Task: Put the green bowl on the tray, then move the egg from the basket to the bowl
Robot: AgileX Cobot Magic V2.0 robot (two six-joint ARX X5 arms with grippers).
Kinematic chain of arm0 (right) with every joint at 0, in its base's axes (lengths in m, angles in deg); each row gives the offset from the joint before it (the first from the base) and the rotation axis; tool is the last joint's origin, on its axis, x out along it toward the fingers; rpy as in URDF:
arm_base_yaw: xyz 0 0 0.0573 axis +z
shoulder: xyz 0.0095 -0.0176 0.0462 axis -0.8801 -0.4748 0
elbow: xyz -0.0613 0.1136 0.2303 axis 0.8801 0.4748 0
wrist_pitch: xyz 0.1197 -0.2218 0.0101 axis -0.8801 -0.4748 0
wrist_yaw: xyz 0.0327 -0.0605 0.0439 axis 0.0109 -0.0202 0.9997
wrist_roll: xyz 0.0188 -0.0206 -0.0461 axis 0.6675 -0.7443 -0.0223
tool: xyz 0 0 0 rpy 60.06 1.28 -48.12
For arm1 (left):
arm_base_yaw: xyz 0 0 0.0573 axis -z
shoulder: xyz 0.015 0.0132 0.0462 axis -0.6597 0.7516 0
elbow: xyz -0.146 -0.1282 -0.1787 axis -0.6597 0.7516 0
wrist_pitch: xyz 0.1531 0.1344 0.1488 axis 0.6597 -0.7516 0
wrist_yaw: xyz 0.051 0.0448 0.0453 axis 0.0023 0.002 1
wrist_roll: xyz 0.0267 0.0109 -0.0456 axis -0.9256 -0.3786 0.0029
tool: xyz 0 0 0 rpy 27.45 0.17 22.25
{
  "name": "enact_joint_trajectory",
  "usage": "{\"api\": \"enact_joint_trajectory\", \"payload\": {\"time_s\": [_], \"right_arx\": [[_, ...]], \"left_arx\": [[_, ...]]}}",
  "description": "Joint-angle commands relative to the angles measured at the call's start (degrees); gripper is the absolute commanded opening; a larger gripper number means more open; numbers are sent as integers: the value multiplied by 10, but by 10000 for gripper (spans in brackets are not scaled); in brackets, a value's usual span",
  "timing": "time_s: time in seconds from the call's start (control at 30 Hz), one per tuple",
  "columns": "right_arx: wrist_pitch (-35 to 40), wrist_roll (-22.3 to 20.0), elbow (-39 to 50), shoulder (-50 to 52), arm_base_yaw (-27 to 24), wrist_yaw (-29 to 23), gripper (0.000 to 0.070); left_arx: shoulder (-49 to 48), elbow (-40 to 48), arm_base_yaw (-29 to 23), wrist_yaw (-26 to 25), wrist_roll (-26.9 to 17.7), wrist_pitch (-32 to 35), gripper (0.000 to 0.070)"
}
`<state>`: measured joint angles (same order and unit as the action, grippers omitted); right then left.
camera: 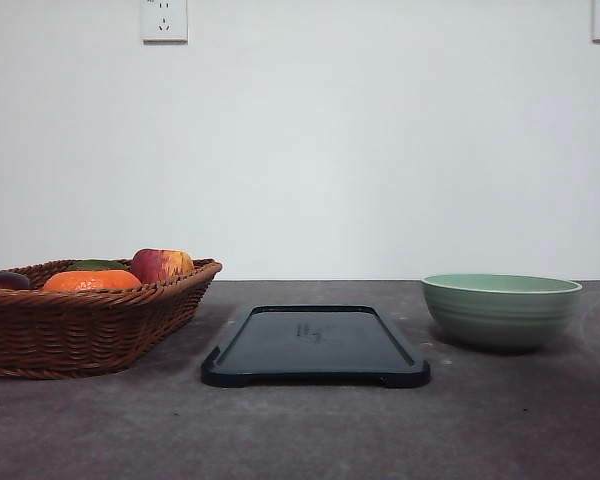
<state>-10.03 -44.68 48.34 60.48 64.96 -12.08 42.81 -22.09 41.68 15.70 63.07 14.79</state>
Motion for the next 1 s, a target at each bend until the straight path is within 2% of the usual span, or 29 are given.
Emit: {"api": "enact_joint_trajectory", "payload": {"time_s": [0.0,0.1,0.2,0.27,0.37,0.47,0.57,0.8,0.97], "right_arx": [[21,86,2,0,-1,1,10],[60,127,2,0,-1,0,10],[113,128,2,0,-1,0,9],[147,128,-2,0,-1,1,9],[139,128,-20,-1,-1,1,7],[110,122,-50,-14,-1,1,7],[93,112,-81,-37,-1,5,7],[65,85,-169,-123,-1,26,7],[16,77,-239,-203,-1,74,7]], "left_arx": [[0,11,0,-1,61,15,0],[0,11,0,-1,67,57,0],[0,11,0,-1,61,124,0],[0,10,0,-1,37,173,0],[0,-7,0,0,-2,208,0],[8,-39,0,0,-11,205,0],[29,-84,0,0,-40,191,0],[128,-225,0,-1,-110,87,0],[220,-311,0,-48,-149,36,0]]}}
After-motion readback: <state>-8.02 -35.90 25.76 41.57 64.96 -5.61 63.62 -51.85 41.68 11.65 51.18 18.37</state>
